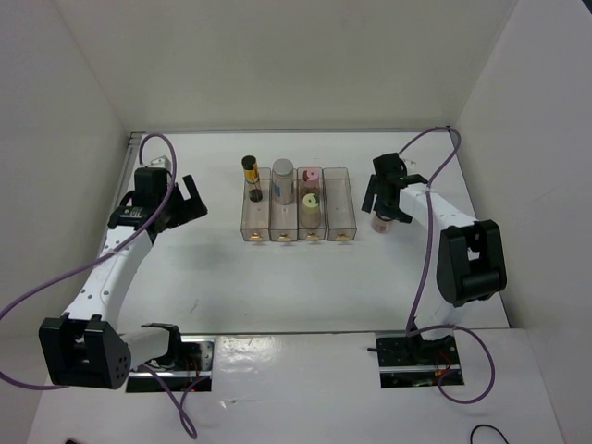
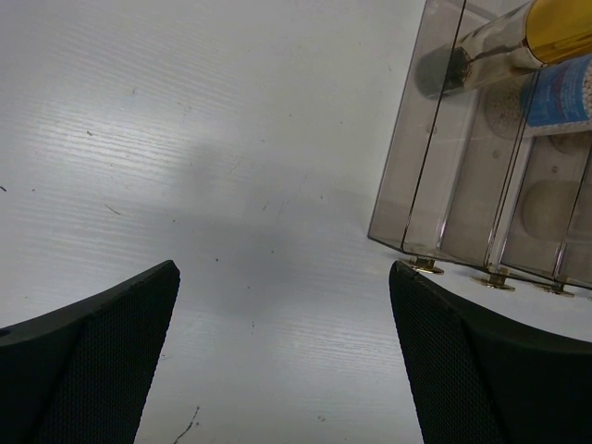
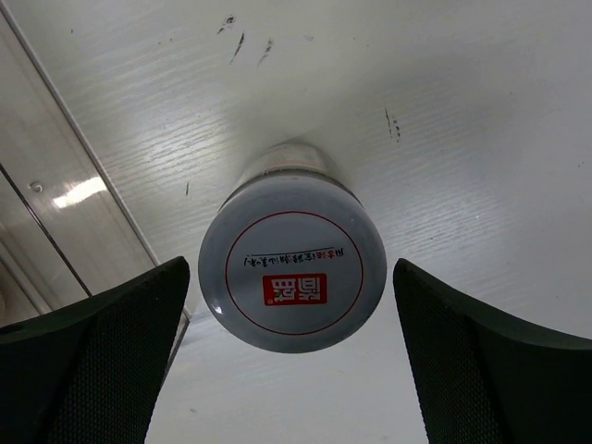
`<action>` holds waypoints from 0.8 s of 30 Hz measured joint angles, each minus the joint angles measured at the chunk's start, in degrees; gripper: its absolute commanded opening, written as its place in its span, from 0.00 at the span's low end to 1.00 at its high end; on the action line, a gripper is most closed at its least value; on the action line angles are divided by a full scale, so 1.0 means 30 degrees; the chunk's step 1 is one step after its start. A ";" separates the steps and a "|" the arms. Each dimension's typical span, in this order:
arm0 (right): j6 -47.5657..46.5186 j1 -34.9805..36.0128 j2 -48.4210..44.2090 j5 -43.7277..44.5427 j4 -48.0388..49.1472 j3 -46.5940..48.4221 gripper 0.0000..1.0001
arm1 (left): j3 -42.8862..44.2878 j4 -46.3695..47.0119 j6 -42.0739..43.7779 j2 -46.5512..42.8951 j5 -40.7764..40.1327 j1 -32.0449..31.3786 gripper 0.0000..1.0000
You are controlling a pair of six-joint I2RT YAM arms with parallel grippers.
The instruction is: Organize the condiment bottles
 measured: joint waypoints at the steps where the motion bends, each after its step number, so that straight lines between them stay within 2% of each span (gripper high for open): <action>1: -0.0044 -0.0015 0.0058 -0.0073 0.0095 0.0000 0.93 | 0.0000 -0.0007 0.0000 0.0066 0.0007 0.0044 1.00; 8: -0.0182 -0.0474 0.0430 -0.0503 0.0481 0.0000 0.87 | 0.0000 -0.0022 0.0000 0.0364 -0.0007 0.0146 1.00; 11: -0.0219 -0.0663 0.0583 -0.0576 0.0597 0.0000 0.81 | 0.0000 -0.0022 0.0000 0.0459 0.0000 0.0146 1.00; 15: -0.0299 -0.0707 0.0590 -0.0699 0.0809 0.0000 0.67 | 0.0000 -0.0022 0.0000 0.0554 -0.0007 0.0146 1.00; 16: -0.0306 -0.0714 0.0597 -0.0707 0.0838 0.0000 0.58 | 0.0000 -0.0022 0.0000 0.0554 -0.0007 0.0146 1.00; 18: -0.0277 -0.0714 0.0605 -0.0721 0.0867 0.0000 0.52 | 0.0000 -0.0022 0.0000 0.0554 0.0000 0.0146 1.00; 19: -0.0306 -0.0714 0.0612 -0.0721 0.0889 0.0000 0.44 | 0.0000 -0.0022 0.0007 0.0554 -0.0007 0.0146 1.00; 21: -0.0313 -0.0714 0.0619 -0.0721 0.0896 0.0000 0.37 | 0.0000 -0.0029 0.0000 0.0554 -0.0007 0.0146 1.00; 22: -0.0313 -0.0714 0.0619 -0.0729 0.0896 0.0000 0.28 | 0.0000 -0.0036 0.0000 0.0554 0.0000 0.0146 1.00; 24: -0.0313 -0.0714 0.0627 -0.0729 0.0896 0.0000 0.21 | 0.0000 -0.0036 0.0000 0.0554 -0.0007 0.0146 1.00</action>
